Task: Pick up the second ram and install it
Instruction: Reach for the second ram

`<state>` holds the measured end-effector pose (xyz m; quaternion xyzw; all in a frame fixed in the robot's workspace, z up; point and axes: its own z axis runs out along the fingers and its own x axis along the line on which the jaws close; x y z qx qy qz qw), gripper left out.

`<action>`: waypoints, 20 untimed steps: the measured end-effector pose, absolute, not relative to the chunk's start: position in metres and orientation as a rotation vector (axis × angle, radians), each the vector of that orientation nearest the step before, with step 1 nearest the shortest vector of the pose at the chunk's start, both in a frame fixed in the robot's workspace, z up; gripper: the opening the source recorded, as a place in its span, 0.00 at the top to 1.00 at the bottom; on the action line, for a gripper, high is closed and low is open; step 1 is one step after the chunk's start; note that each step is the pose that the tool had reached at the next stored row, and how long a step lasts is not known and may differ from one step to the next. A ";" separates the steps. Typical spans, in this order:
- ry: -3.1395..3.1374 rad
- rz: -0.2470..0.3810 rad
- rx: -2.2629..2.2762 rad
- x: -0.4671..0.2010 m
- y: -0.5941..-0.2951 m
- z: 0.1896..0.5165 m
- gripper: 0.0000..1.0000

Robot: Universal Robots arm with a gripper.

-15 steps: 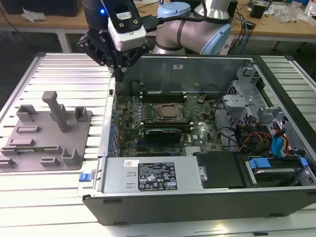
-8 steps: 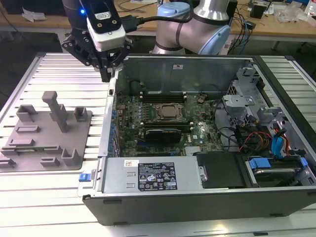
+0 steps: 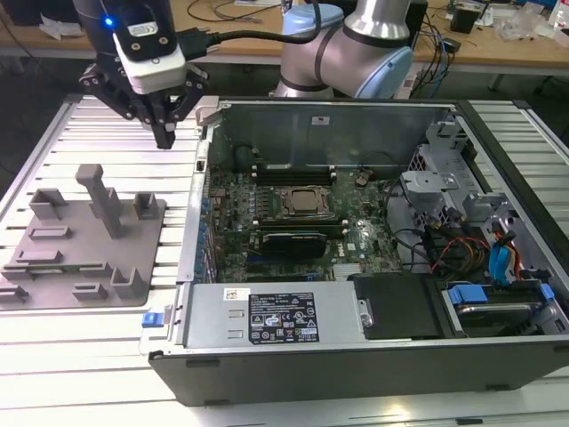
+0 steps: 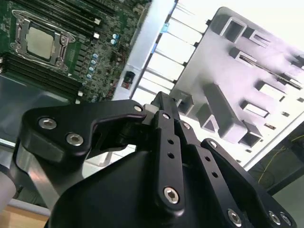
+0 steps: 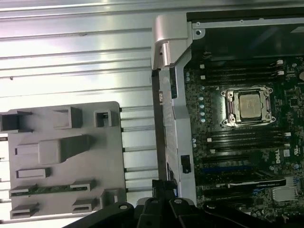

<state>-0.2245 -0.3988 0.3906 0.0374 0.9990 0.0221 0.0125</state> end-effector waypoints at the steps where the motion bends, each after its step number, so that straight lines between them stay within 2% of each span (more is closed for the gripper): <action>1: 3.114 0.069 0.117 -0.229 -0.399 0.391 0.92; 20: 3.114 0.069 0.117 -0.321 -0.399 0.379 0.92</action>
